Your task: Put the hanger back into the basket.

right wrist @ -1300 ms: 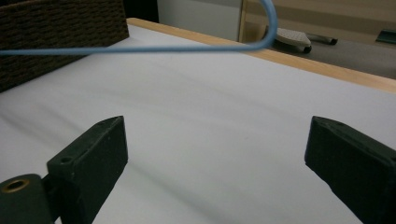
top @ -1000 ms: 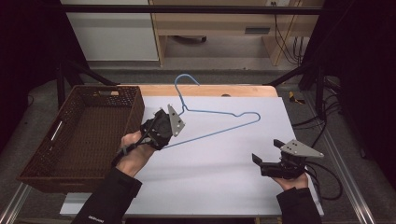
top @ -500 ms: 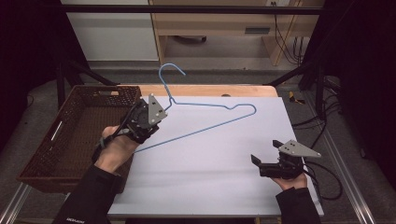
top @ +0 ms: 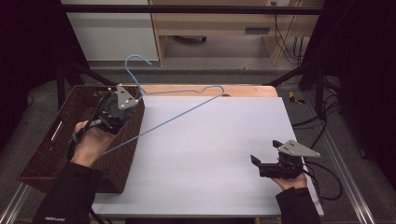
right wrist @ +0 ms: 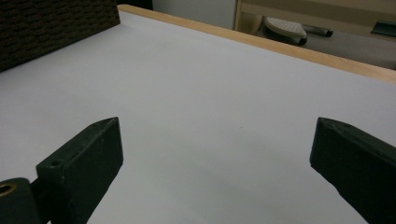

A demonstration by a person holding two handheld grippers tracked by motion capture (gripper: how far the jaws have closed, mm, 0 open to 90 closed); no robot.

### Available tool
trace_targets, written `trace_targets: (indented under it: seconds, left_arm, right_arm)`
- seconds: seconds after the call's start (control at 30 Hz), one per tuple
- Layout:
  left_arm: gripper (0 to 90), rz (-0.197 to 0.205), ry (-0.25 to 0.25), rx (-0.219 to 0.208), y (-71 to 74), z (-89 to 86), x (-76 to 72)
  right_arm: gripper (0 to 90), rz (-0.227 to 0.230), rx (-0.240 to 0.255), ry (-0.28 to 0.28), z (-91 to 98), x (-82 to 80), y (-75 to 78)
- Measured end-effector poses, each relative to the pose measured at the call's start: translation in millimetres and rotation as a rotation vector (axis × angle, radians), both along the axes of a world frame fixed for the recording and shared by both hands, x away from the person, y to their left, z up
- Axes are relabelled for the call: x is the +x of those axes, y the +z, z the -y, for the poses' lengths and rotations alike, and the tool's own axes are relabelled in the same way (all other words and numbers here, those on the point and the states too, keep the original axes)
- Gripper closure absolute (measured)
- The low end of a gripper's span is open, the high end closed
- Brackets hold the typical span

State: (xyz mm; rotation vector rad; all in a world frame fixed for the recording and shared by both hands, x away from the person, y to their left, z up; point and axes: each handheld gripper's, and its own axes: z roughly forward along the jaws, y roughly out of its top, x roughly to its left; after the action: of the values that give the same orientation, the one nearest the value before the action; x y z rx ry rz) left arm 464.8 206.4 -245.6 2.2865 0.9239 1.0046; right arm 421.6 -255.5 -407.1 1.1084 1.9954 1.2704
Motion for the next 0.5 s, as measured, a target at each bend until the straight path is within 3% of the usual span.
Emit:
trace_targets:
  seconds: [0.5]
  left_arm:
    - [86.4, 0.028, 0.174, -0.021, 2.3, -62.7, 5.6]
  right_arm:
    - [2.6, -0.001, -0.005, 0.001, -0.1, 0.1, -0.2]
